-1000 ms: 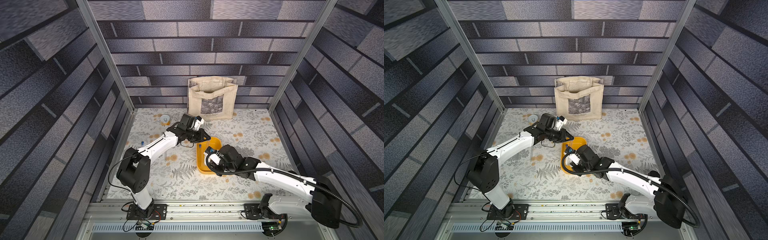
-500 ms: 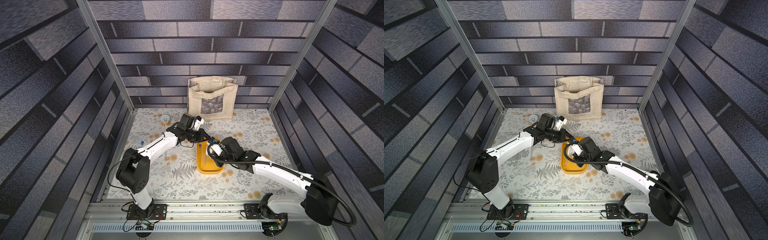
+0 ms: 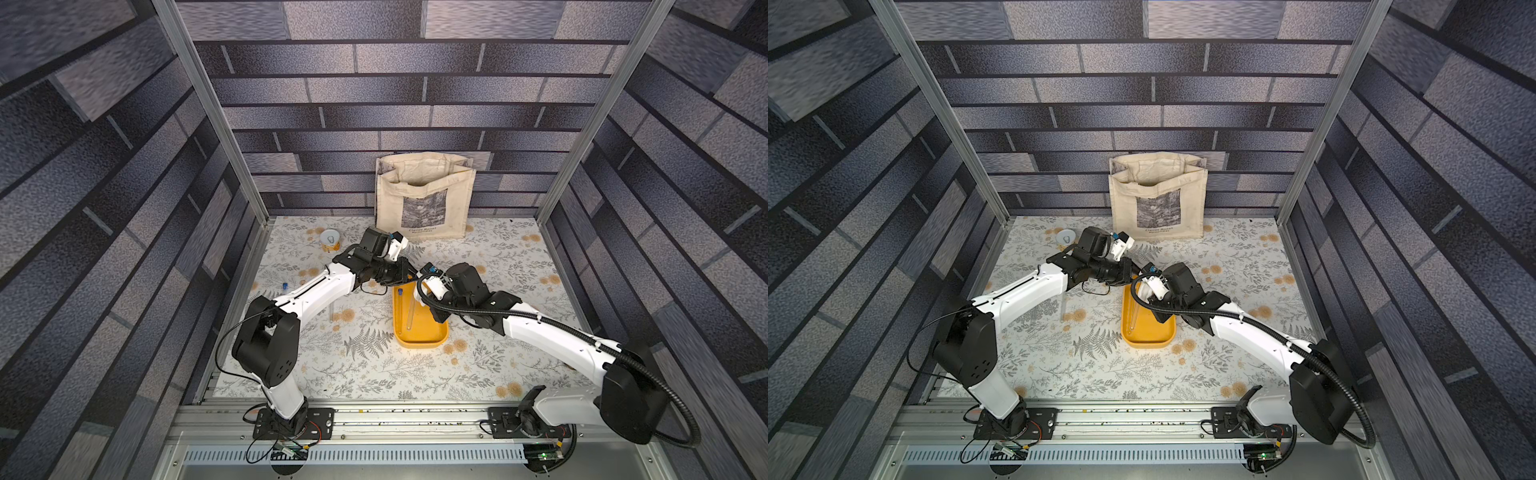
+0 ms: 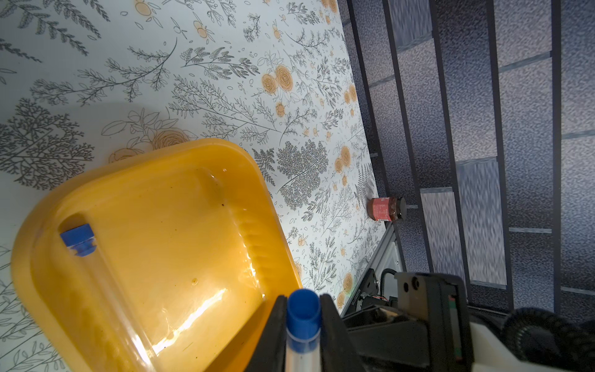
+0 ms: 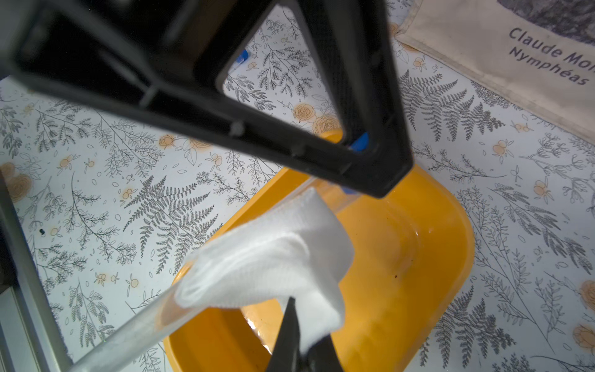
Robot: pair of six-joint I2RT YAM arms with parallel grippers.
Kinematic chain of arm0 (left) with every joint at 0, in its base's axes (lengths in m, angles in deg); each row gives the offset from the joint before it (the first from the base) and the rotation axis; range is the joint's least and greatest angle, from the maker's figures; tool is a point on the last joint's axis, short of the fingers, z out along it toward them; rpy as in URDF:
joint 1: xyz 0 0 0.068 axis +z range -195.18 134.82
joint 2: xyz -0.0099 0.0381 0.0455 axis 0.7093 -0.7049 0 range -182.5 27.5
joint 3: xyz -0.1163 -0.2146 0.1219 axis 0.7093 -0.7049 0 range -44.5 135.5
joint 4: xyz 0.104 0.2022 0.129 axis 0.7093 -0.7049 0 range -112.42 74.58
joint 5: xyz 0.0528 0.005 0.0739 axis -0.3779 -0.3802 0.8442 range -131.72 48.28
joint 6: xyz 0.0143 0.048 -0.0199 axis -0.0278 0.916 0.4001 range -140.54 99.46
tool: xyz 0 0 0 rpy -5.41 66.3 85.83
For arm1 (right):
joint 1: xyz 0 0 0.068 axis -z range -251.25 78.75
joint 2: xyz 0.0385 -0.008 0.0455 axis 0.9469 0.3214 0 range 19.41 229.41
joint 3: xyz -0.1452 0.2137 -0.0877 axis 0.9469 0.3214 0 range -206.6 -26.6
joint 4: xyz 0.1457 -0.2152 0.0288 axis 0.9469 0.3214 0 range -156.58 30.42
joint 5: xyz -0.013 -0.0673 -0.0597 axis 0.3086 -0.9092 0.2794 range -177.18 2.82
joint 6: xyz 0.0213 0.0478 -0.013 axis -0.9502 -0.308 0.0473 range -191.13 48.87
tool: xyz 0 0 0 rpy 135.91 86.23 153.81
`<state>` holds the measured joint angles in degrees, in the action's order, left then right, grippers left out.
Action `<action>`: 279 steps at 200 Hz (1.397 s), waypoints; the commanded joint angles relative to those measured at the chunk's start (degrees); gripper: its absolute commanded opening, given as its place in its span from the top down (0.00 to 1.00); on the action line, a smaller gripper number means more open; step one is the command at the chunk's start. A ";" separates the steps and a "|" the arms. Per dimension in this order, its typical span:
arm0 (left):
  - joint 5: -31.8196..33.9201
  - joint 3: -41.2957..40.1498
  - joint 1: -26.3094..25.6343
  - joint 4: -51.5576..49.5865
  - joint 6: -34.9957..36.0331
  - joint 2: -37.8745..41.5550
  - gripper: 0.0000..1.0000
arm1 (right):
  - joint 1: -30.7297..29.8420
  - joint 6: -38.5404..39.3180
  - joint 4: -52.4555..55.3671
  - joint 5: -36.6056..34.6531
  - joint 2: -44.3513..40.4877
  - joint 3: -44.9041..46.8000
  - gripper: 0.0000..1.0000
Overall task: Wipe the exteriors of test tubes
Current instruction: Wipe the dirt from the test tube.
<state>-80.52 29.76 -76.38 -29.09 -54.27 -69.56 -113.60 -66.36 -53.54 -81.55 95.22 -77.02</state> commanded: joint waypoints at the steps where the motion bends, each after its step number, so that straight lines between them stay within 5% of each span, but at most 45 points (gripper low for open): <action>1: -0.56 0.01 -0.21 0.43 -0.72 0.95 0.80 | -2.71 0.23 0.12 -0.49 -2.34 2.76 1.00; 97: -0.46 -0.34 -0.43 1.09 -1.06 0.57 0.80 | -10.45 -3.89 -1.58 -5.94 -7.68 8.33 1.00; 216: -0.83 -0.96 -1.01 1.63 -1.31 1.17 0.80 | -1.60 0.47 2.24 -4.35 1.34 -4.37 1.00; 279: -0.64 -0.90 -0.94 1.62 -1.15 1.10 0.80 | -1.97 0.24 0.97 -1.48 -0.87 -1.45 1.00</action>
<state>-80.52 29.35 -77.03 -28.22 -55.34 -69.56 -115.11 -66.57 -52.69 -85.46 96.51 -80.32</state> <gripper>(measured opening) 0.203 0.054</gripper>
